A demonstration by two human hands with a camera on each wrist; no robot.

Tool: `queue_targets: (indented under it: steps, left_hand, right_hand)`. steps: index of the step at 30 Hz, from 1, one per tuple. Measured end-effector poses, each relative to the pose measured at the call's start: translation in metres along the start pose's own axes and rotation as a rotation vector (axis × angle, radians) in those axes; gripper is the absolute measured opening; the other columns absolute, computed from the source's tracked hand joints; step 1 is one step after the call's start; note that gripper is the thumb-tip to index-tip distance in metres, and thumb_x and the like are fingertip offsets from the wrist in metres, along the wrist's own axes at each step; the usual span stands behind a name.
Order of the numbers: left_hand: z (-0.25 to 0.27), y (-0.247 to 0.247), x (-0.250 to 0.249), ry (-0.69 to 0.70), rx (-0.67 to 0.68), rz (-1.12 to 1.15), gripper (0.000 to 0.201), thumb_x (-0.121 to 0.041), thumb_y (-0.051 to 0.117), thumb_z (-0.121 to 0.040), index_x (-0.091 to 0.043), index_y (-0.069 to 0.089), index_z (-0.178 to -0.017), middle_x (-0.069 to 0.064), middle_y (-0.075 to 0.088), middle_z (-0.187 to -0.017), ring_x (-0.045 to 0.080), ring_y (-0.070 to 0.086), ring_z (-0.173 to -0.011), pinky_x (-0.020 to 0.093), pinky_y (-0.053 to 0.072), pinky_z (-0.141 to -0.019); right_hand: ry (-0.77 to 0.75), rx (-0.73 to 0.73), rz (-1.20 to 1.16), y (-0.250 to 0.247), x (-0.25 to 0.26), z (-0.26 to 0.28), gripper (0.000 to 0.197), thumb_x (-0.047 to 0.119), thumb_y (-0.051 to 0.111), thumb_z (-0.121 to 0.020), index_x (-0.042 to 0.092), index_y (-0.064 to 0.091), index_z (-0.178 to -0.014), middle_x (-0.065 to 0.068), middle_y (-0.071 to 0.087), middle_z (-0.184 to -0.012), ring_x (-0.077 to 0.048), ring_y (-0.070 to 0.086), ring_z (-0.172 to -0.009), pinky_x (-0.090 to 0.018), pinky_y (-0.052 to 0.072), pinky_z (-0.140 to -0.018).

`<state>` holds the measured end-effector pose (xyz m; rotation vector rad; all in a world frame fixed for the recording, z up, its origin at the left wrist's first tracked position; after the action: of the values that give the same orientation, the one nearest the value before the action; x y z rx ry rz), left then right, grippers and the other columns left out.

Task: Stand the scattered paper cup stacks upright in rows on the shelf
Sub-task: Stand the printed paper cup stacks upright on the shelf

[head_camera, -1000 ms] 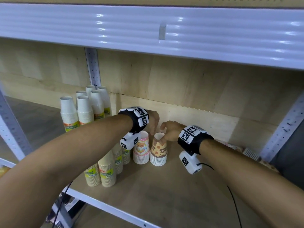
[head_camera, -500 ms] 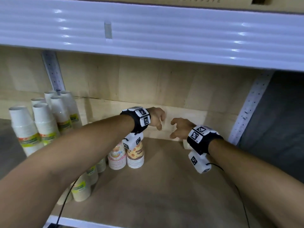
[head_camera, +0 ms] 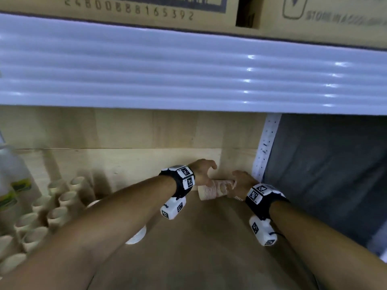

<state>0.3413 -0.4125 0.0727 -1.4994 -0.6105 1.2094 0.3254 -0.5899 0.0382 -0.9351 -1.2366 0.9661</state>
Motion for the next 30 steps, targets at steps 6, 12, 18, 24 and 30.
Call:
queue_targets:
  steps: [6, 12, 18, 24, 30]
  left_hand:
    - [-0.030, 0.036, -0.005, 0.028, 0.005, 0.003, 0.076, -0.032, 0.080, -0.077, -0.025, 0.041, -0.142, 0.008, 0.047, -0.131, 0.027, 0.049, -0.121, 0.039, 0.046, -0.098]
    - [-0.052, 0.063, 0.001, 0.028, -0.027, -0.006, 0.077, -0.035, 0.079, -0.074, -0.023, 0.042, -0.140, 0.009, 0.049, -0.124, 0.028, 0.050, -0.115, 0.037, 0.048, -0.095]
    - [-0.067, 0.081, 0.008, -0.015, -0.079, -0.052, 0.079, -0.039, 0.075, -0.076, -0.022, 0.039, -0.145, 0.010, 0.044, -0.137, 0.030, 0.043, -0.127, 0.039, 0.042, -0.105]
    - [-0.073, 0.088, 0.011, -0.047, -0.092, -0.117, 0.056, -0.044, 0.067, -0.081, -0.019, 0.055, -0.129, 0.009, 0.042, -0.126, 0.029, 0.047, -0.118, 0.040, 0.049, -0.098]
    - [-0.075, 0.095, 0.010, -0.025, -0.093, -0.107, 0.062, -0.039, 0.072, -0.076, -0.023, 0.046, -0.130, 0.008, 0.044, -0.128, 0.029, 0.049, -0.116, 0.044, 0.049, -0.095]
  right_hand:
    - [0.041, -0.013, 0.008, 0.005, -0.039, -0.009, 0.061, 0.028, 0.069, -0.086, 0.015, 0.046, -0.141, -0.011, 0.047, -0.141, -0.032, 0.045, -0.131, -0.040, 0.039, -0.108]
    - [0.037, -0.068, -0.053, 0.023, -0.056, -0.019, 0.092, 0.041, 0.078, -0.072, 0.025, 0.030, -0.149, -0.003, 0.041, -0.148, -0.026, 0.043, -0.134, -0.038, 0.038, -0.111]
    - [0.056, -0.061, -0.007, 0.031, -0.068, -0.024, 0.071, 0.030, 0.072, -0.084, 0.022, 0.038, -0.146, -0.001, 0.041, -0.148, -0.023, 0.041, -0.135, -0.033, 0.036, -0.111]
    - [0.070, -0.077, 0.037, 0.036, -0.077, -0.029, 0.078, 0.039, 0.069, -0.082, 0.019, 0.032, -0.148, -0.008, 0.037, -0.150, -0.029, 0.037, -0.137, -0.042, 0.032, -0.113]
    - [0.107, -0.131, 0.159, 0.041, -0.084, -0.030, 0.074, 0.037, 0.056, -0.083, 0.024, 0.026, -0.150, -0.002, 0.035, -0.152, -0.026, 0.038, -0.137, -0.043, 0.034, -0.111]
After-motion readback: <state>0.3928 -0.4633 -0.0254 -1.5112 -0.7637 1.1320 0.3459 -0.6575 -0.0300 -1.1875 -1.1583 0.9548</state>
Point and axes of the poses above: each hand's wrist, its own z-axis away from the middle knuckle, its own y-axis out of the palm, x = y × z, the point moved 1 cm from there along -z, towards the middle knuckle
